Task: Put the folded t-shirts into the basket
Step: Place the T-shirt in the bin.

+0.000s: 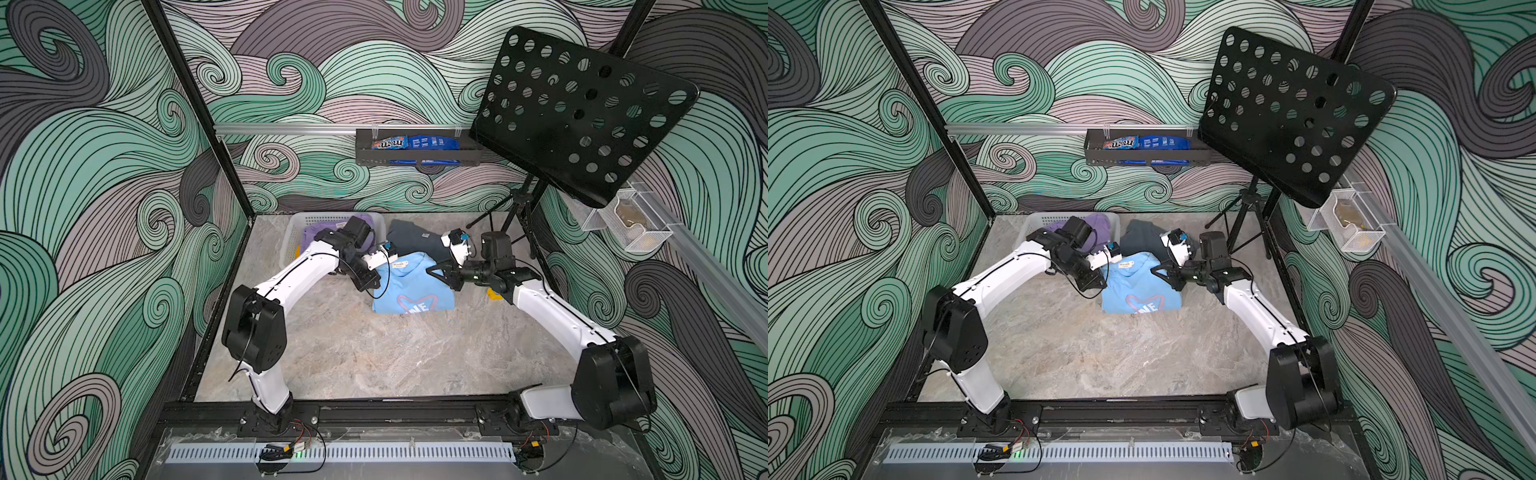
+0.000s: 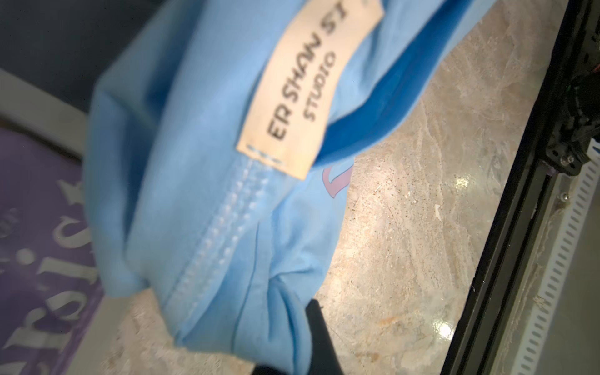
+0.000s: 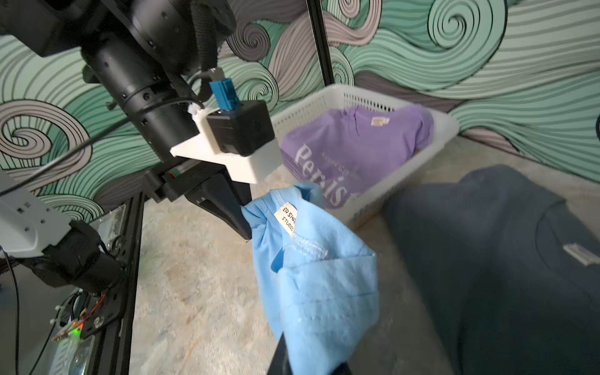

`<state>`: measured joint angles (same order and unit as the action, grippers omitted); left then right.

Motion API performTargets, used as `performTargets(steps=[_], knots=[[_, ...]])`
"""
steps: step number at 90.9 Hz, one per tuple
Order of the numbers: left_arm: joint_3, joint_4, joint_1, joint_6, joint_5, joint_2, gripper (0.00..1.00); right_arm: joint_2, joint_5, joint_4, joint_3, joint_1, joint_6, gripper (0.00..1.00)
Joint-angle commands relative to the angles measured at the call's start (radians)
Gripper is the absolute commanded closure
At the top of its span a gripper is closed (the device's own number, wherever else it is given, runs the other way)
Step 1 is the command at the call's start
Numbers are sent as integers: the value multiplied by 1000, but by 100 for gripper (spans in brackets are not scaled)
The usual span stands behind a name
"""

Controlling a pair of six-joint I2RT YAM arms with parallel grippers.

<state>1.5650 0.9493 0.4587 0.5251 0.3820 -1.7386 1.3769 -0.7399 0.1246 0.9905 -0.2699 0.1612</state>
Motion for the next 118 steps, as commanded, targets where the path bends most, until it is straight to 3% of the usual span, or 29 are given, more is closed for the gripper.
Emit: performTargets(steps=[1, 22, 37, 60, 87, 102, 118], knots=[[89, 114, -52, 33, -35, 76, 100, -18, 7, -170, 63, -62, -123, 100], [252, 193, -176, 67, -133, 125, 100, 83, 137, -223, 284, -214, -205, 100], [347, 196, -277, 70, -179, 112, 100, 235, 209, -190, 487, -288, -220, 100], [439, 142, -401, 49, -179, 37, 100, 511, 201, -108, 803, -307, -227, 100], [519, 114, -453, 38, -202, -94, 100, 806, 164, -5, 1152, -307, -193, 100], [527, 112, -461, 49, -209, -146, 100, 892, 149, 22, 1217, -307, -190, 100], [526, 158, -464, 59, -211, -161, 100, 891, 135, 27, 1182, -307, -192, 100]])
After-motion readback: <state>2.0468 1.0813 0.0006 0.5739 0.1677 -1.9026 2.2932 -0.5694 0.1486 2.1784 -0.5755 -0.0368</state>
